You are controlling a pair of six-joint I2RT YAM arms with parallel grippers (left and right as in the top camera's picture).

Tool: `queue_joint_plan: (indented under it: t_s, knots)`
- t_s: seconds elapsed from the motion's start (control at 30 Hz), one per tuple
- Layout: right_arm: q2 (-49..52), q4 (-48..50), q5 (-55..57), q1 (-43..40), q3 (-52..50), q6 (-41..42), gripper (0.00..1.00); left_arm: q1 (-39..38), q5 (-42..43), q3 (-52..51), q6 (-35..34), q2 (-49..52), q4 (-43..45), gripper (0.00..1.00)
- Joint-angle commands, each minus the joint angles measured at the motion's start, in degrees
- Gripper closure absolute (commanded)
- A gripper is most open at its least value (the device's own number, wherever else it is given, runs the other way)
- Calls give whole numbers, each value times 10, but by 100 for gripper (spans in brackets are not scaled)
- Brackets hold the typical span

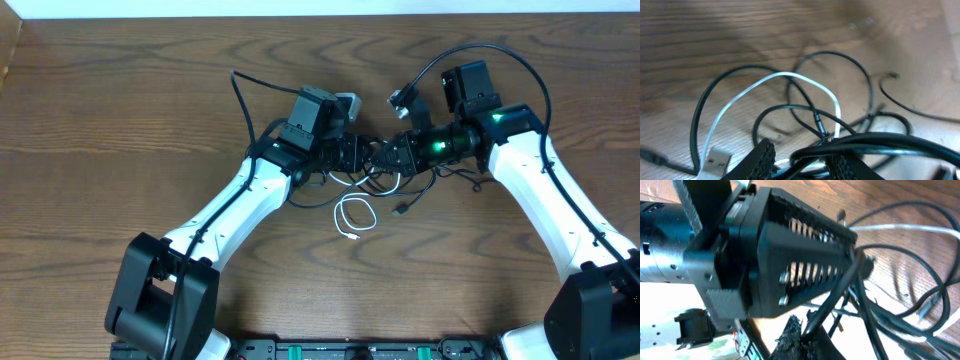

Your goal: Untangle cables

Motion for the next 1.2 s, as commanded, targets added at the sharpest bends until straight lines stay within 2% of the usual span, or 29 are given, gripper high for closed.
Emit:
queue_joint_plan:
  t_s: [0.0,0.17,0.3,0.57,0.77,0.8,0.9,0.93,1.0,1.17]
  knots:
    - [1,-12,-18,-11,1,21,99,5,-103,-4,-72,5,10,64]
    - [0,-29,18,-45,1,66,99,18,-143,-4,-116,5,17,63]
    - [0,-33,35,-83,1,101,99,38,-143,-4,-116,5,16,62]
    - [0,-30,32,-158,1,115,99,64,-143,-4,-116,5,-9,62]
    - [1,-29,16,-130,0,95,98,59,-136,-4,-115,5,-11,60]
    - [1,-25,16,-116,0,95,91,58,-136,-4,-113,5,-11,59]
    - [2,-10,40,-70,0,111,56,58,-137,-4,-108,5,-11,57]
    - [4,-5,58,-55,0,127,52,60,-137,-4,-103,5,-11,57]
    - [11,6,89,-29,0,150,50,65,-137,-4,-100,5,-12,56]
    - [45,33,89,8,0,167,54,82,-136,-4,-101,5,-19,56]
